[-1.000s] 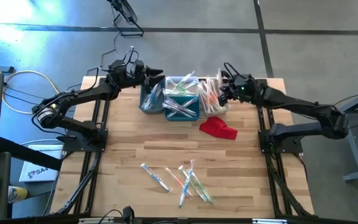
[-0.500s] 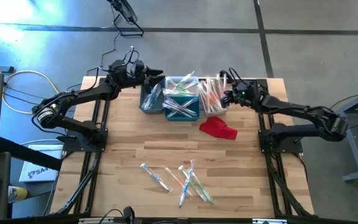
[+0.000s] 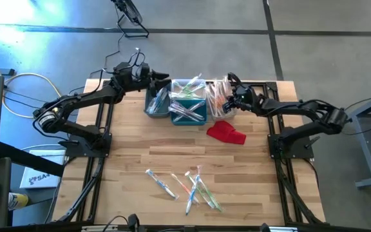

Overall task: Pick & Place Toothbrushes
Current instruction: Put the left orange toothbrush into the white bin, then put the left blue toothbrush into the gray bin

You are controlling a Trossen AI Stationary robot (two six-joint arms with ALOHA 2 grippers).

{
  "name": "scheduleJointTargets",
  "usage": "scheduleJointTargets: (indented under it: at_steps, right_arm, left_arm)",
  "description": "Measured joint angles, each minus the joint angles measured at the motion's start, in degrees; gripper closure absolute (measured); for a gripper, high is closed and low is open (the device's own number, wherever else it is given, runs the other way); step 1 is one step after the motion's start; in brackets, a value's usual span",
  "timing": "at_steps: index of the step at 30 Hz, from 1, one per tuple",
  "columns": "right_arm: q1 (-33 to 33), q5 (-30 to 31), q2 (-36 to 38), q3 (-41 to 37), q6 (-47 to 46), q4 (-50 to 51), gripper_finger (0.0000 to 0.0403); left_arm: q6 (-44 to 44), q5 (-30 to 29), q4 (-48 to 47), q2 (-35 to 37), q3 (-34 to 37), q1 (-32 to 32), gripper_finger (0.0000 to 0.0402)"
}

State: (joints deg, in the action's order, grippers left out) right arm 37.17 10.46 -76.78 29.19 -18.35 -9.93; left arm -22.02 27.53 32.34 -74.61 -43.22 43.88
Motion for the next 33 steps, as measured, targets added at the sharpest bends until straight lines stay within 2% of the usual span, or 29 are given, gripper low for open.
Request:
scheduleJointTargets:
  at_steps: [10, 14, 19, 25, 33]
  right_arm:
    - [-0.04, -0.72, -0.06, 0.0, 0.83, -0.75, 0.0291]
    - [-0.03, -3.8, 0.47, 0.0, 3.67, -0.64, 0.0263]
    - [-0.02, -4.81, 4.86, 0.0, 5.2, -0.01, 0.0255]
    - [-0.04, -5.24, 13.55, 0.0, 6.63, 0.62, 0.0262]
    - [-0.04, -12.38, 23.91, 0.0, 4.87, 0.55, 0.0263]
  left_arm:
    - [-0.33, -0.02, 0.06, 0.0, 0.0, 0.0, 0.0192]
    - [-0.33, -0.04, 0.09, 0.0, 0.0, 0.0, 0.0192]
    - [-0.32, -0.04, 0.11, 0.0, 0.0, 0.0, 0.0192]
    - [-0.35, -0.04, 0.15, 0.0, 0.0, 0.0, 0.0192]
    - [-0.57, -0.06, 0.51, 0.0, 0.0, 0.0, 0.0192]
